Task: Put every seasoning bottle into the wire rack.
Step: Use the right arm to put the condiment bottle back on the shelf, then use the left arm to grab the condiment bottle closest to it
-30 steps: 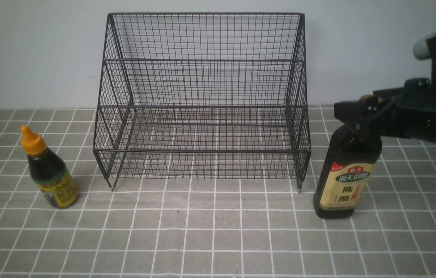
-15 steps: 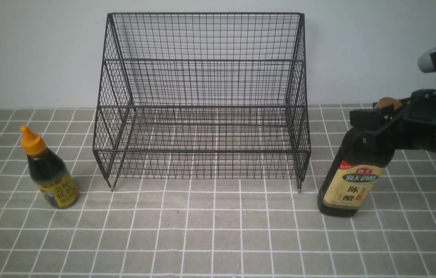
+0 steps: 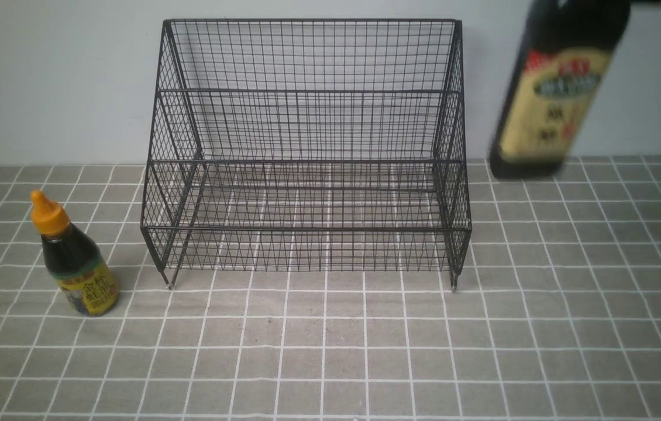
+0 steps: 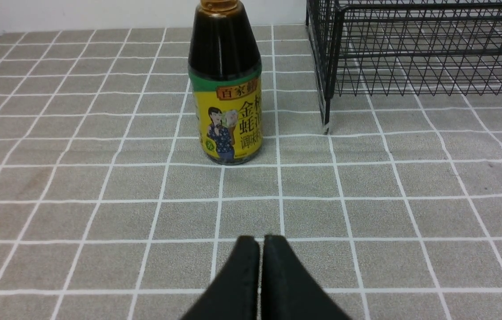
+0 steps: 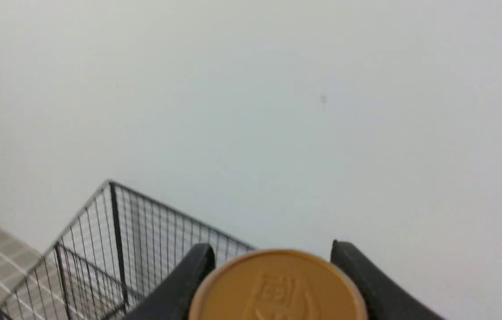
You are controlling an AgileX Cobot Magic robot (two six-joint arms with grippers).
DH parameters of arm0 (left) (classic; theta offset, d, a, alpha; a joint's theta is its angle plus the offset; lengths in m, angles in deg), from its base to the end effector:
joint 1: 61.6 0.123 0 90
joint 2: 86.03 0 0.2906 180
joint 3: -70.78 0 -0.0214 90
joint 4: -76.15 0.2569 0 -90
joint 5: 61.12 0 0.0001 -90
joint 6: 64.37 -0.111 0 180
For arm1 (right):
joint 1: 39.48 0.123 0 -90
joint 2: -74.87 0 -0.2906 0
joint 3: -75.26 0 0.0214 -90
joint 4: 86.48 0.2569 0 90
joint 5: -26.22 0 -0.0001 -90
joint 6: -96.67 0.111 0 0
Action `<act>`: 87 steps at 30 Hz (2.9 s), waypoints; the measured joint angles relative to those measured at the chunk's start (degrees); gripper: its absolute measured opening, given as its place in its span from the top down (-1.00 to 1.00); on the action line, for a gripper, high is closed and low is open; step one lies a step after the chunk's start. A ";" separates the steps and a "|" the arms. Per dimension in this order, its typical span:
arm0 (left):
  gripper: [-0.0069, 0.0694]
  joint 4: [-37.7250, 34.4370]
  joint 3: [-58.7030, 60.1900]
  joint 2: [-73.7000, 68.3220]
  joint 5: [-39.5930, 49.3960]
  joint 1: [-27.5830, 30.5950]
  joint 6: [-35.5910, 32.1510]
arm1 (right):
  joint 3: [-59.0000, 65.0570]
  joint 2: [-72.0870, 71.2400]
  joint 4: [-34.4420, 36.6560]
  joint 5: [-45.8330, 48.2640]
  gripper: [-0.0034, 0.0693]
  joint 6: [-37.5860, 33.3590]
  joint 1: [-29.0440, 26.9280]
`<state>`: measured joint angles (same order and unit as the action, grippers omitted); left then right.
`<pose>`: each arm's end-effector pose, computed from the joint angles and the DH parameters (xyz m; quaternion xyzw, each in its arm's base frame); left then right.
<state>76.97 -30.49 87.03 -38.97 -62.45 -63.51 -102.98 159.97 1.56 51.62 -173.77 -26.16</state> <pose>0.0717 -0.0005 0.1648 0.0037 0.8081 -0.0027 0.5891 0.3108 0.1226 0.4518 -0.2505 0.6479 0.2173 0.6857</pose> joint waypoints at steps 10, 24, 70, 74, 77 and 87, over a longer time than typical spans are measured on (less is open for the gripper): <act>0.84 0.00 0.00 0.00 0.00 0.00 0.00 | -18.80 17.94 1.61 -3.82 0.05 1.92 7.81; 0.84 0.00 0.00 0.00 0.00 0.00 0.00 | -22.80 31.59 0.03 -6.22 0.05 7.86 8.54; 0.84 0.00 0.00 0.00 0.00 0.00 0.00 | -24.06 13.88 -64.06 28.08 0.49 65.22 8.54; 0.84 0.00 0.00 0.00 0.00 0.00 0.00 | -24.06 7.06 -77.57 41.31 0.87 76.34 8.54; 0.84 0.00 0.00 0.00 0.00 0.00 0.00 | -24.00 1.59 -82.50 46.31 0.93 81.62 8.54; 0.84 0.00 0.00 0.00 0.00 0.00 0.00 | 2.69 -29.71 -81.44 32.75 0.94 83.87 8.54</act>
<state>76.97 -30.49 87.03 -38.97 -62.45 -63.51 -100.29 130.26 -79.88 84.37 -89.90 -17.62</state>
